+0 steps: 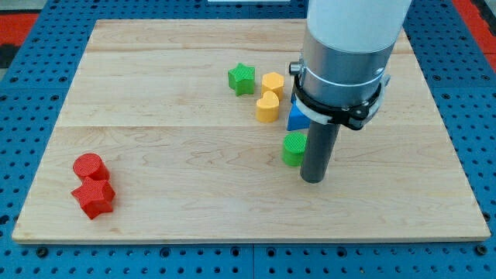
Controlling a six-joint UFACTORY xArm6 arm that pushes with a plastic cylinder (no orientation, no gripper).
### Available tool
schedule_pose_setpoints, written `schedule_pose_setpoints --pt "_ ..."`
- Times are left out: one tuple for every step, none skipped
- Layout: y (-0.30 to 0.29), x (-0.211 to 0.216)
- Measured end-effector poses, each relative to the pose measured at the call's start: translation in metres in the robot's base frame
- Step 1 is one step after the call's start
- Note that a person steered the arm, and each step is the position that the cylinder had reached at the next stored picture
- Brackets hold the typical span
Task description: Point your arm to blue cube
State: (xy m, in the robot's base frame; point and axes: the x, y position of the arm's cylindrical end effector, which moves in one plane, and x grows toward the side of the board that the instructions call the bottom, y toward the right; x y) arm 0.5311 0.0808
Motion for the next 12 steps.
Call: schedule_pose_setpoints --pt "-0.001 -0.008" --pt "-0.001 -0.02" --pt "0.005 -0.052" --pt "0.005 -0.052" --pt "0.012 -0.058" --pt "0.028 -0.06" --pt "0.059 -0.06" --pt "0.08 -0.09" --pt "0.096 -0.13" --pt "0.1 -0.183" --pt "0.099 -0.192" --pt "0.086 -0.21"
